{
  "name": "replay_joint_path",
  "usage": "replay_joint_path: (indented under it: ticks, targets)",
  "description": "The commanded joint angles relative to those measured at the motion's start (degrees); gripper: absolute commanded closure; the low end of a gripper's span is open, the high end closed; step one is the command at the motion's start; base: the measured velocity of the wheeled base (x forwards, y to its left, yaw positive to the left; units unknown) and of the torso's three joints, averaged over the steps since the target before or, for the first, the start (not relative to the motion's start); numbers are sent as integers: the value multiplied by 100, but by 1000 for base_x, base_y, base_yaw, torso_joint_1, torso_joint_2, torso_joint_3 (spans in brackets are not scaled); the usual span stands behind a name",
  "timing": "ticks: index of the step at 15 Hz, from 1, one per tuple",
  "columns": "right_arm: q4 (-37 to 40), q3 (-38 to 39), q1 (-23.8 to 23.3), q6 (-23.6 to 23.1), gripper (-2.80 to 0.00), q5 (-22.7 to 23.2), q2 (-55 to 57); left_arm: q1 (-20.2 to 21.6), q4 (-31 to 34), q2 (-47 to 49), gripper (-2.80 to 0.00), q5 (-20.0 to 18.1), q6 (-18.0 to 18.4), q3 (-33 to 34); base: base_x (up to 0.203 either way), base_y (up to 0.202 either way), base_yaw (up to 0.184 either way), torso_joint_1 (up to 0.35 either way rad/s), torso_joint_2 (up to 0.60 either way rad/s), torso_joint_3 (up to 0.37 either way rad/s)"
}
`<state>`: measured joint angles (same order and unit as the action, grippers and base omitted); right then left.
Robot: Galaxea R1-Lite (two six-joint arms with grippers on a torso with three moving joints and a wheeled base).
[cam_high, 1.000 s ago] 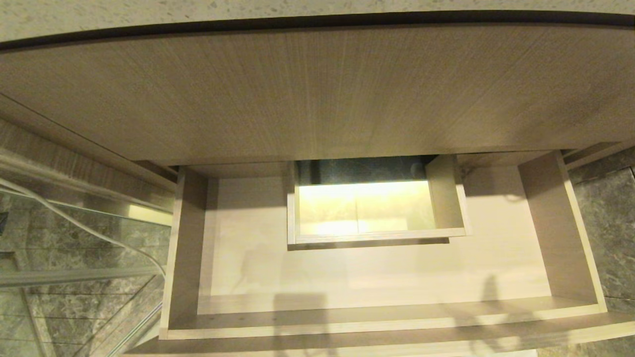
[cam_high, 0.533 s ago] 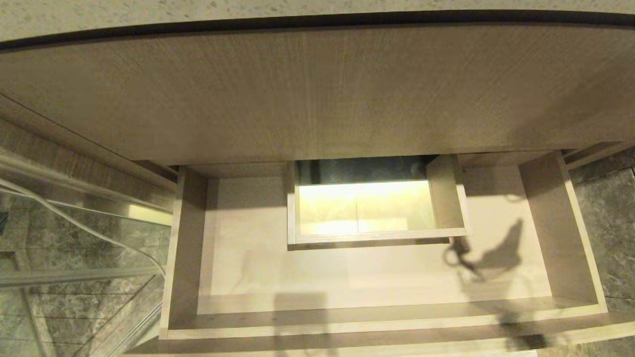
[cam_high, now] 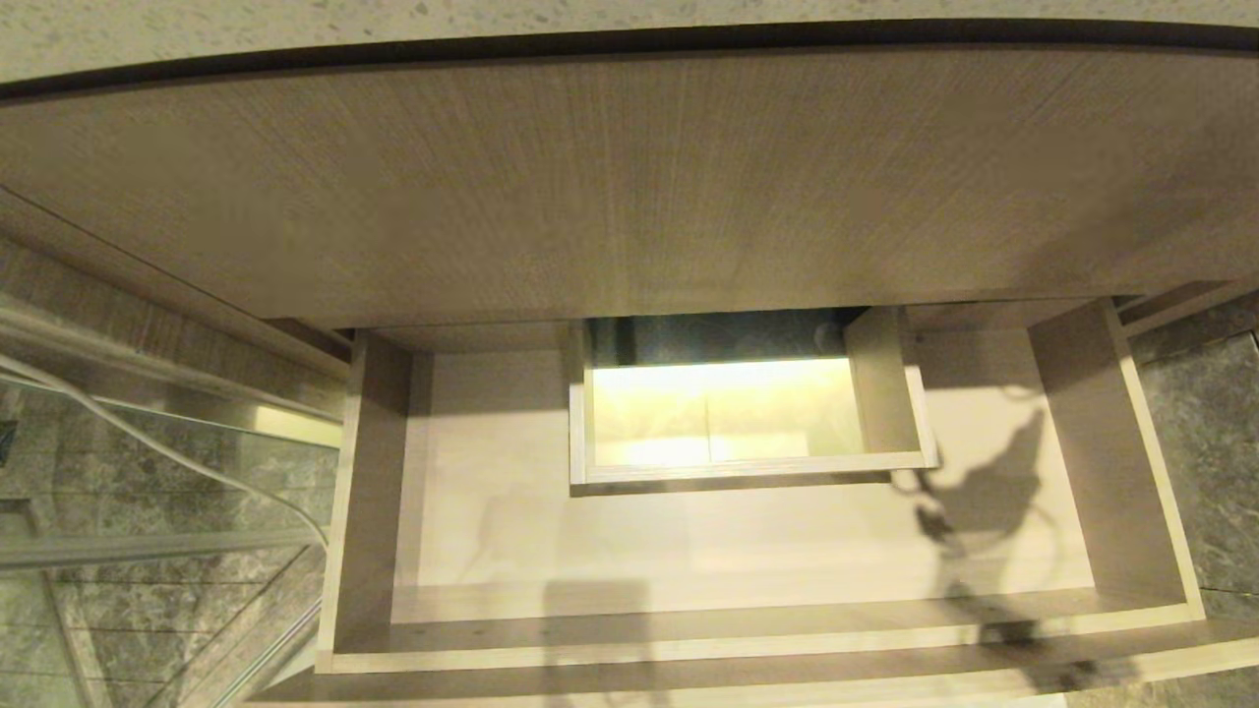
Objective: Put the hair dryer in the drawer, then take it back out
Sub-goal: Pick up the hairdryer
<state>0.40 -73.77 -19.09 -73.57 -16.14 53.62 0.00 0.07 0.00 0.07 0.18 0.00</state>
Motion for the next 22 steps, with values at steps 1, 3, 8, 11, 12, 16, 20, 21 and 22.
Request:
replay_joint_path:
  ticks: [1,3,8,11,12,16,20,21,22]
  targets:
    - [-264,39,2,-40,-280,-9,69,0,1,0,0,1,-1,0,0,0,0,0,0,0]
    - [-475,143,2,-34,-280,-8,67,0,1,0,0,1,-1,0,0,0,0,0,0,0]
    - [-564,31,7,-18,-280,-5,318,0,1,0,0,1,-1,0,0,0,0,0,0,0]
    - [-1225,-5,4,-1,-280,-12,534,0,1,0,0,1,-1,0,0,0,0,0,0,0]
    - [-1293,-71,7,6,-280,-12,612,0,1,0,0,1,-1,0,0,0,0,0,0,0]
    - [-1371,-138,2,18,-280,-20,773,0,1,0,0,1,-1,0,0,0,0,0,0,0]
    - [-2049,-265,6,17,-280,-21,1137,0,1,0,0,1,-1,0,0,0,0,0,0,0]
    - [-2119,-216,10,10,-280,-21,1158,0,1,0,0,1,-1,0,0,0,0,0,0,0]
    - [-2129,-184,10,2,-280,-21,1166,0,1,0,0,1,-1,0,0,0,0,0,0,0]
